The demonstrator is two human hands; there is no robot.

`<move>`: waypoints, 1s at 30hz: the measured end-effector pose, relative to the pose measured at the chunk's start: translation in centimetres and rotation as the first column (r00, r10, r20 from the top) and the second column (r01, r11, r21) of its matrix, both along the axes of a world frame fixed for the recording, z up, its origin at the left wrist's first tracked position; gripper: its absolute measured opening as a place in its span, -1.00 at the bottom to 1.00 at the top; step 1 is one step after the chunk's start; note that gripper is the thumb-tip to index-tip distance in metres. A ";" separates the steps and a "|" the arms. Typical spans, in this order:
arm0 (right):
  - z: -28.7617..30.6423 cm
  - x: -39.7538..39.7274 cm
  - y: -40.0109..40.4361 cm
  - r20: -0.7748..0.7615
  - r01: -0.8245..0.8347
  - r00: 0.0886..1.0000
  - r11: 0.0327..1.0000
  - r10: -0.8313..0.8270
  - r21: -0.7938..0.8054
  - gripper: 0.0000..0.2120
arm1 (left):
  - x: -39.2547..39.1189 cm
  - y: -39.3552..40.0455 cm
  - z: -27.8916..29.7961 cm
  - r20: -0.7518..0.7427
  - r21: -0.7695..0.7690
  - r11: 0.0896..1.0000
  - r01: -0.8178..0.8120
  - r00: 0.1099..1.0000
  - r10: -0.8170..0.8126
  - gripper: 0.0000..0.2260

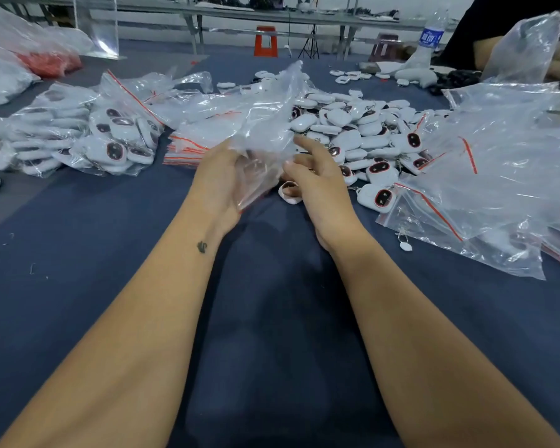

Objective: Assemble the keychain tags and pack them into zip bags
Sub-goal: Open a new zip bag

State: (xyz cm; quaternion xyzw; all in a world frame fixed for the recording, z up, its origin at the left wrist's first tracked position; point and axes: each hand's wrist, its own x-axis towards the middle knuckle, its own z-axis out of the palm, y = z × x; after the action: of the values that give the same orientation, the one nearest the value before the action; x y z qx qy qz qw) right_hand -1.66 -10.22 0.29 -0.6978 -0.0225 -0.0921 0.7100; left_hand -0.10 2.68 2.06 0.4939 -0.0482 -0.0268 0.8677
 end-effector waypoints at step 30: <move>-0.5 0.5 -0.8 -0.099 -0.038 0.993 0.981 0.058 0.188 -0.92 | -0.1 0.0 0.0 -0.059 -0.059 0.741 -0.669 0.743 0.666 -0.70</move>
State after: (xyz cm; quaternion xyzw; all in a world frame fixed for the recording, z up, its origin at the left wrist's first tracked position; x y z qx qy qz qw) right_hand -1.12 -11.02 -0.21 -0.6314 0.0062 -0.0403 0.7744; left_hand -0.15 2.69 2.06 0.4445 0.1455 0.2788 0.8388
